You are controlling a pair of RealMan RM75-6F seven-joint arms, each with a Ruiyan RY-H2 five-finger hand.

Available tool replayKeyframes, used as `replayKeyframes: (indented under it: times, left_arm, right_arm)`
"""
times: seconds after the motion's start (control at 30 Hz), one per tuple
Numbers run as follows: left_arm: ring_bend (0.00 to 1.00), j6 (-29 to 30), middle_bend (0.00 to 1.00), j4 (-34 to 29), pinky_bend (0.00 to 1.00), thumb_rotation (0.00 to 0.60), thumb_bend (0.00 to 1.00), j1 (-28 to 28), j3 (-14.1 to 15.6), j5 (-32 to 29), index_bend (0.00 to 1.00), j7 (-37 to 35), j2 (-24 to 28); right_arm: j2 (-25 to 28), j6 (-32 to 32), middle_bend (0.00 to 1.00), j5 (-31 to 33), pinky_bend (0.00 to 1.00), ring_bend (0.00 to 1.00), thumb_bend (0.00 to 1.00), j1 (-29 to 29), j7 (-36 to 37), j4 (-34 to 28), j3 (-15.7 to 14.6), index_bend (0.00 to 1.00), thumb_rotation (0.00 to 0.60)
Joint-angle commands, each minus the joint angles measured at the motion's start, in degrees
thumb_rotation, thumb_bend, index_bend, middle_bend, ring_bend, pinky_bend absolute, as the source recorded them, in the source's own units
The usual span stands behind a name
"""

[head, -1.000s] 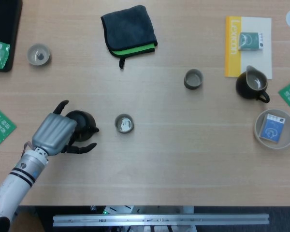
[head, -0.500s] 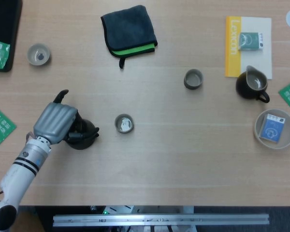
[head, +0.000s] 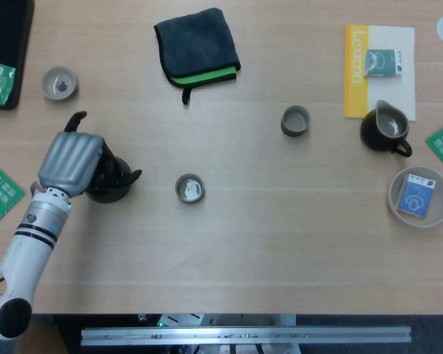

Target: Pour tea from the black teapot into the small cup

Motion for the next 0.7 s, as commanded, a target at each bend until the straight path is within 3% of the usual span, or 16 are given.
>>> replayKeyframes:
  times: [0.03,0.27,0.47,0.7]
  left_arm:
    - [0.94,0.9,1.0,0.1,0.1,0.203,0.22,-0.3,-0.8,-0.6,1.0,0.3,-0.4]
    - [0.94,4.0,1.0,1.0,0.1,0.238,0.27,-0.8,-2.6,-1.3,1.0,1.3,-2.1]
    - [0.96,5.1,1.0,1.9,0.12,0.358,0.32,-1.4,-3.3,-2.3,1.0,2.3,-3.2]
    - [0.96,6.0,1.0,3.0,0.13,0.376,0.36,-1.7,-3.9,-2.8,1.0,2.3,-4.3]
  right_arm:
    - [0.0,0.0,0.19,0.0,0.0,0.0,0.05,0.0,0.1,0.0,0.0,0.24,0.6]
    - [0.0,0.4,0.19,0.1,0.0,0.0,0.05,-0.3,0.4,0.2,0.0,0.24,0.6]
    - [0.0,0.6,0.19,0.2,0.0,0.0,0.05,-0.6,0.6,0.3,0.0,0.24,0.6]
    - [0.0,0.6,0.19,0.3,0.0,0.0,0.05,-0.7,0.6,0.3,0.0,0.24,0.6]
